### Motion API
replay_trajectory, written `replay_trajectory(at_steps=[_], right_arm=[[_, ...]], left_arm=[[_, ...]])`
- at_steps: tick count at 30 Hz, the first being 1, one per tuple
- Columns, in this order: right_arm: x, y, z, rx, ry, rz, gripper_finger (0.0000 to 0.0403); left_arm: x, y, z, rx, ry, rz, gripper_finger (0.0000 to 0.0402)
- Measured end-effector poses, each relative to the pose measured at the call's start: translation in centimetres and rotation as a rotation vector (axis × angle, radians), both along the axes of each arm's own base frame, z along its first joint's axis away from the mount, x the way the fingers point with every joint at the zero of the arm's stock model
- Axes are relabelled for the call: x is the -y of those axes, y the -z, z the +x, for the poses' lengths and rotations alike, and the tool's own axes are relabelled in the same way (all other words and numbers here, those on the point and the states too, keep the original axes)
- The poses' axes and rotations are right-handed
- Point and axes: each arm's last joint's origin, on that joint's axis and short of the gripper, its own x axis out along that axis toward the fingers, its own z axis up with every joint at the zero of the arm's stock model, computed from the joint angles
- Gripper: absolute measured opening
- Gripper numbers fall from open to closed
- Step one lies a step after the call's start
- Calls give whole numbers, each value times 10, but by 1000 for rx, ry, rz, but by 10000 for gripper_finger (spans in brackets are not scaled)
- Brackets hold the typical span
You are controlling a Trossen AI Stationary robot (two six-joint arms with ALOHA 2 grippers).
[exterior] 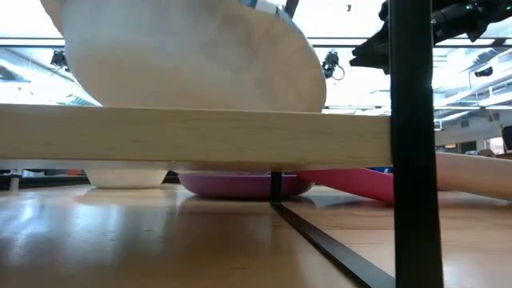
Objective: Place and stack plates onto a shelf
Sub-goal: Put the blue patterned bowl on the shelf
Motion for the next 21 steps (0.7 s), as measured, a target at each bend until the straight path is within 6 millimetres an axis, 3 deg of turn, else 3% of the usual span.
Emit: replay_trajectory(at_steps=[7,21], right_arm=[[0,0,0,0,0,0,196],[0,0,0,0,0,0,196]], left_arm=[[0,0,0,-34,-64,-100,30],[2,-2,1,-44,-101,-203,103]])
